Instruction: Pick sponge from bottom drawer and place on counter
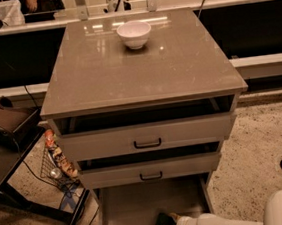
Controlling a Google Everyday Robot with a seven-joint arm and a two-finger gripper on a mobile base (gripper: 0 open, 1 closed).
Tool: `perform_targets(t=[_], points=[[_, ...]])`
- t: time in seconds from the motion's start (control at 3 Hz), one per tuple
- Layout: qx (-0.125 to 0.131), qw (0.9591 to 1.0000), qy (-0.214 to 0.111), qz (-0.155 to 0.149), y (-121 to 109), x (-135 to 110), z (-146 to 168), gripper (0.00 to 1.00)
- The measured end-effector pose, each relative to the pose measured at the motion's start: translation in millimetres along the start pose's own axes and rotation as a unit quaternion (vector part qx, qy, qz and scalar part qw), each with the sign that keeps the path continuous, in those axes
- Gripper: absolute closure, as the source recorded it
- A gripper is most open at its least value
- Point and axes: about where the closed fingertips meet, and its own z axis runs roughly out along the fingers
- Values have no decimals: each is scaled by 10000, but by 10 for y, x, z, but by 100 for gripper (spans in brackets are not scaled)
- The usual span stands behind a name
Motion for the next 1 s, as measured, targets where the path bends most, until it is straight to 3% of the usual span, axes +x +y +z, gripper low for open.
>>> perform_targets(t=[0.67,1.0], points=[[-12,10000,-2,15,20,-22,-14,86],[-24,10000,-7,17,35,-26,-4,100]])
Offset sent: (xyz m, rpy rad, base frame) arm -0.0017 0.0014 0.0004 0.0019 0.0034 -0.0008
